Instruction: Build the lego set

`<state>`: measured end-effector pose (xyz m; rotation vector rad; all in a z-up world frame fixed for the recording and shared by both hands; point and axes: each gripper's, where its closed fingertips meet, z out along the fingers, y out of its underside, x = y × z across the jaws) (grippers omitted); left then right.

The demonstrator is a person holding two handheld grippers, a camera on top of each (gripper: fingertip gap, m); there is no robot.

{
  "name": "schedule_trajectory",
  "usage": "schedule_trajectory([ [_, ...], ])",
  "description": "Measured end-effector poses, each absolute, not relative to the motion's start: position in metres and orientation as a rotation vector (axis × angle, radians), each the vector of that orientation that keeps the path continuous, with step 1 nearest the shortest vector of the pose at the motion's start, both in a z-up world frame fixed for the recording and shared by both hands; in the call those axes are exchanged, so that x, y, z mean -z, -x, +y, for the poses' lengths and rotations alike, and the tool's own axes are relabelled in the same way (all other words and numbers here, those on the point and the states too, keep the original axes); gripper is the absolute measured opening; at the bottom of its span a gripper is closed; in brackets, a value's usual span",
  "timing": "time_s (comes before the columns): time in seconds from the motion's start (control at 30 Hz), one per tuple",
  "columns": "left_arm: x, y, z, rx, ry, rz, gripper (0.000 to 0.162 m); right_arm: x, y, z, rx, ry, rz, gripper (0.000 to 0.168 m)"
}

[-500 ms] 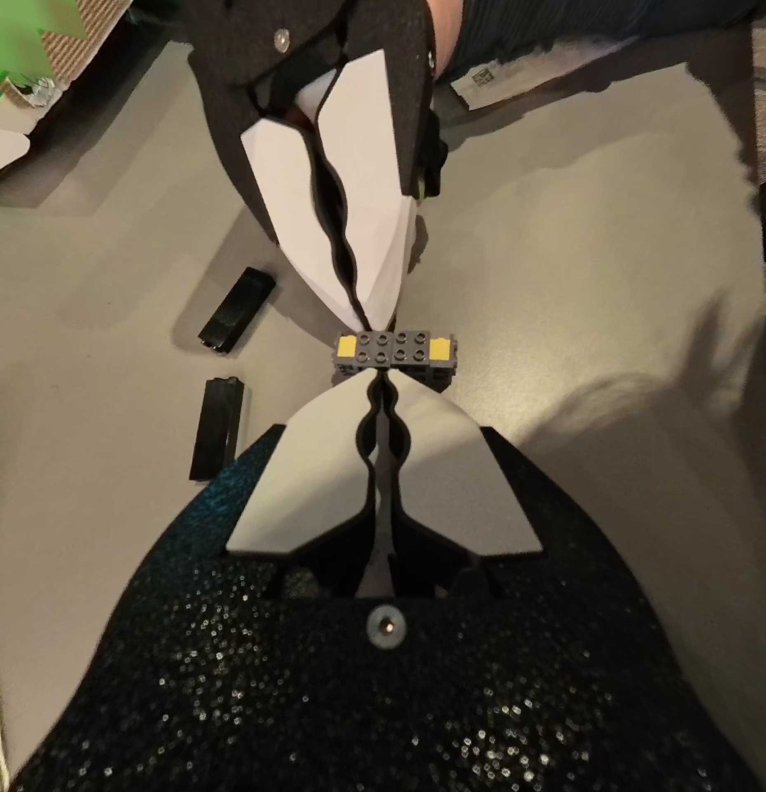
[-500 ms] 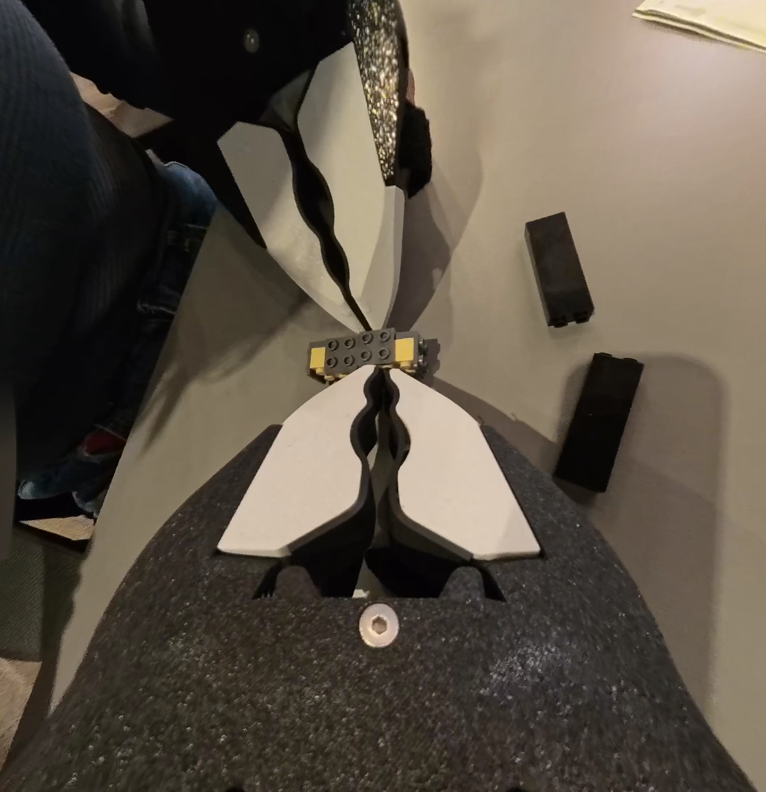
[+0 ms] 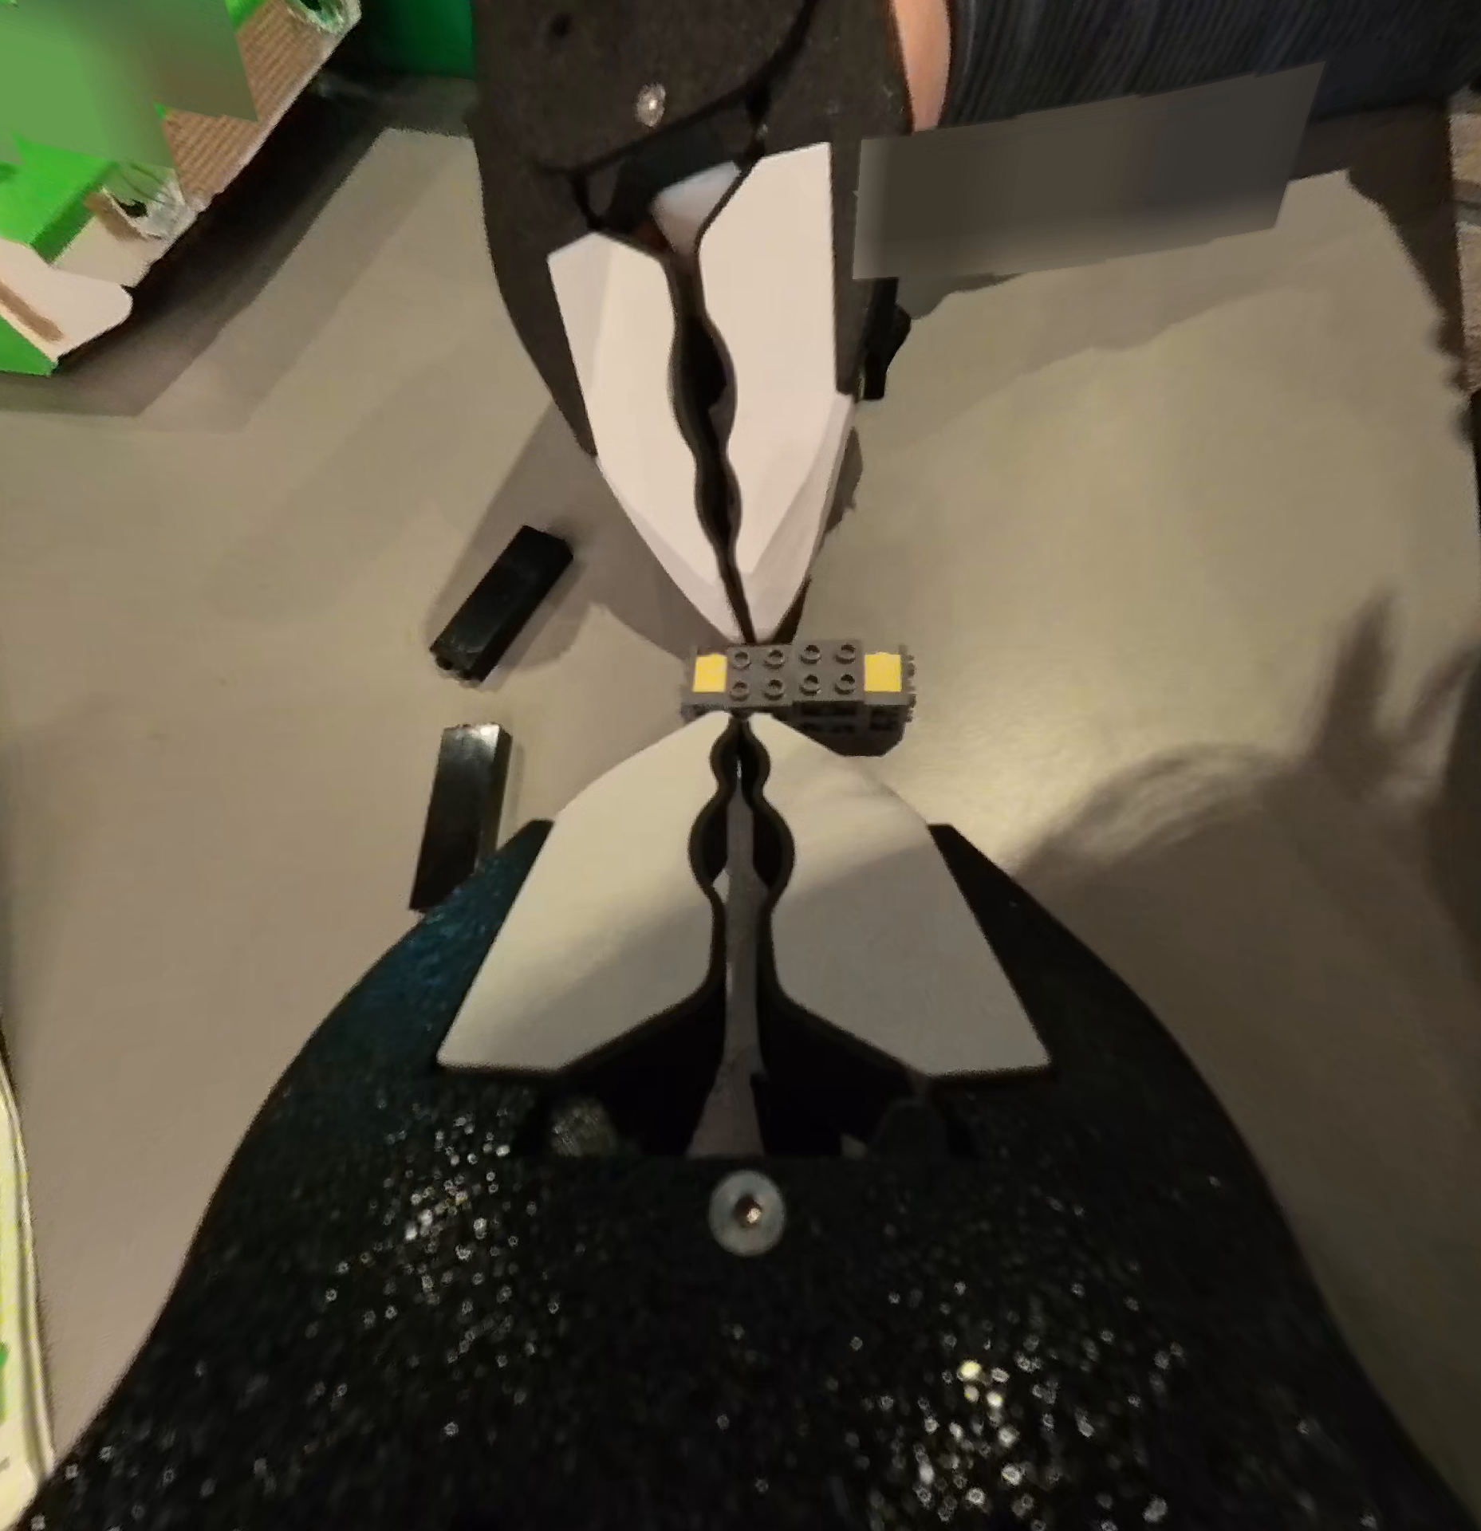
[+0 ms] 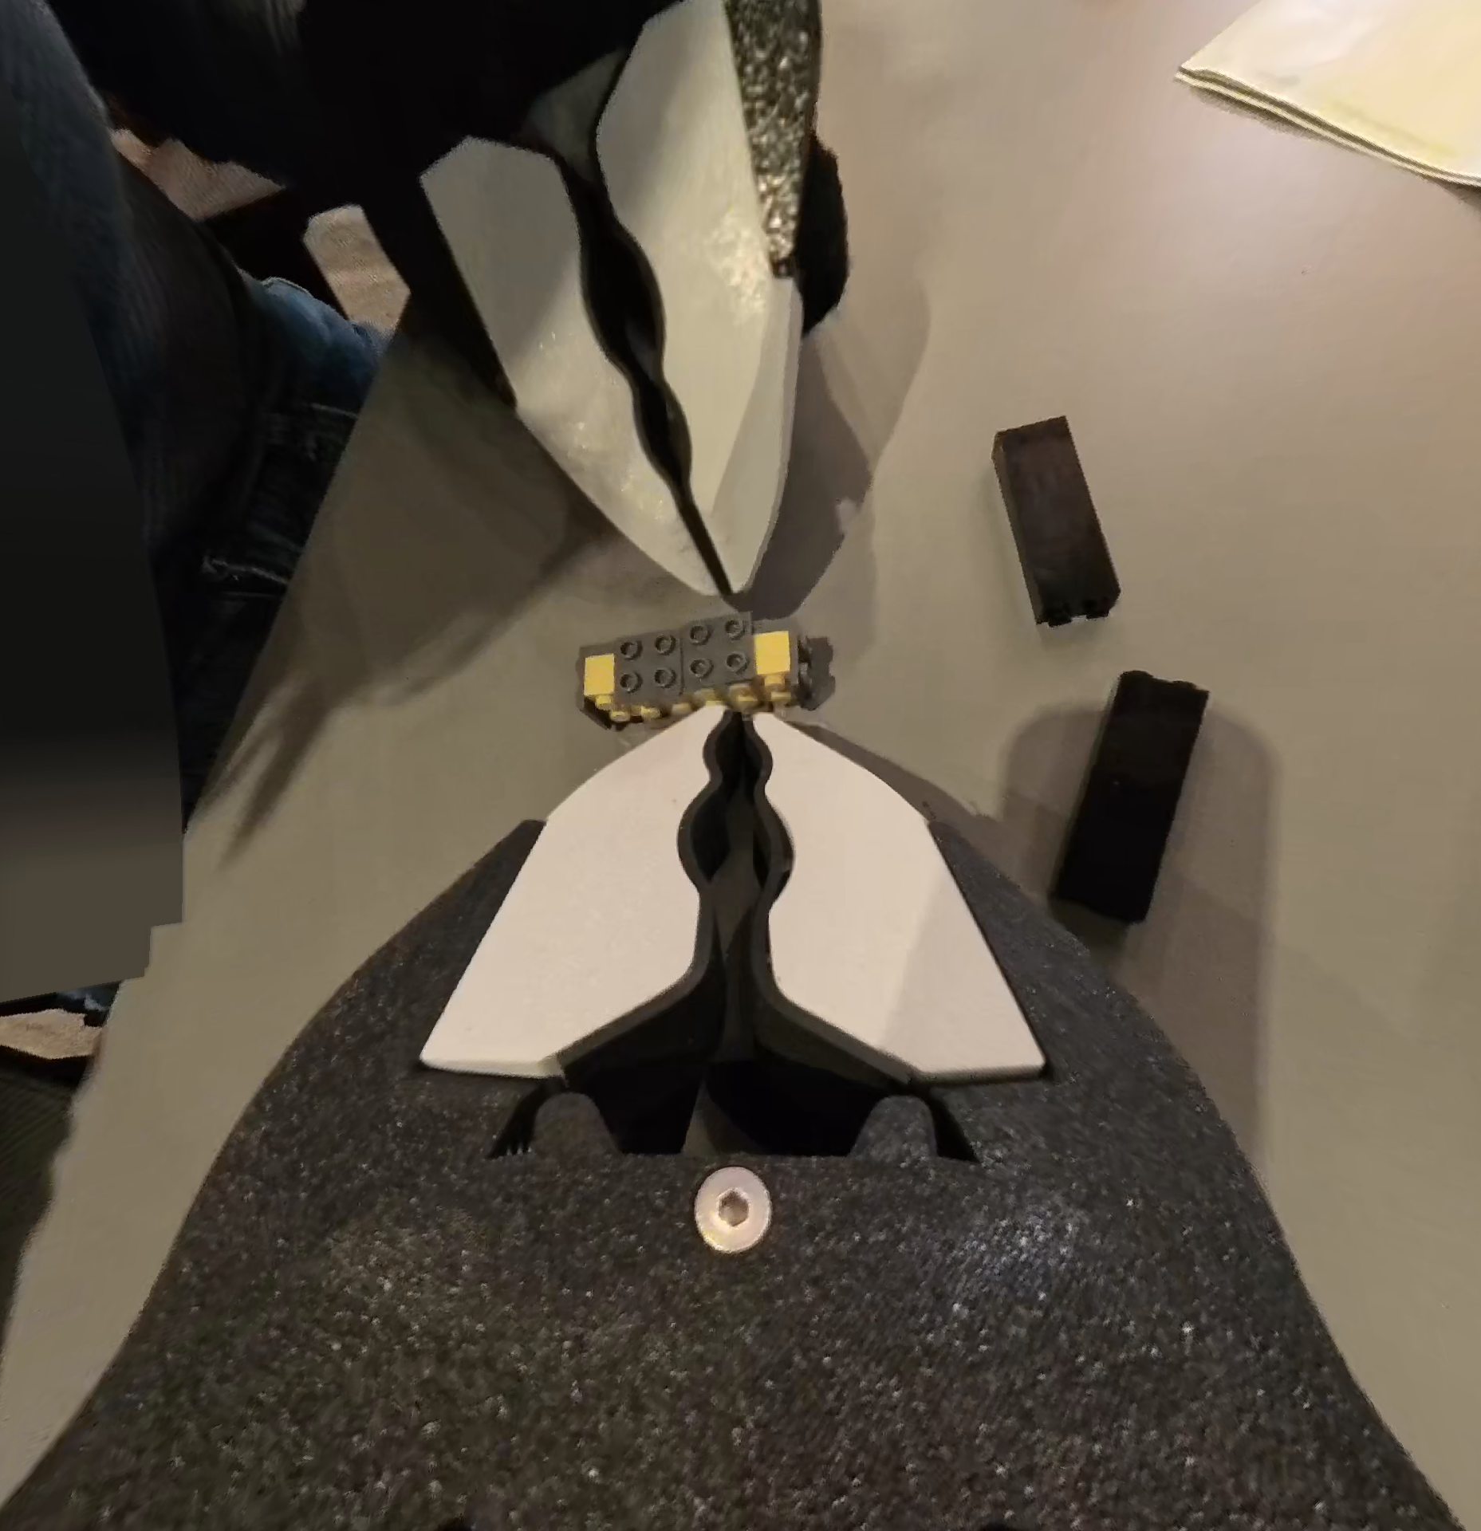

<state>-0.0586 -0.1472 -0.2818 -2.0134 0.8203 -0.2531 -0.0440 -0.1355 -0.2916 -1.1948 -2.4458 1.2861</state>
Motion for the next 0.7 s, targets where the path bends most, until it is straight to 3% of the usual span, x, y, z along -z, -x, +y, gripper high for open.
schedule_trajectory([
  [0.37, 0.2846, 0.0533, -0.1421, 0.258, 2.006, 0.851, 0.000, 0.2957, 0.0453, -0.1364, -1.072, 0.874, -2.408, 0.001],
  [0.7, 0.2875, 0.0536, -0.1407, 0.263, 2.022, 0.854, 0.000, 0.2955, 0.0456, -0.1366, -1.059, 0.858, -2.399, 0.000],
])
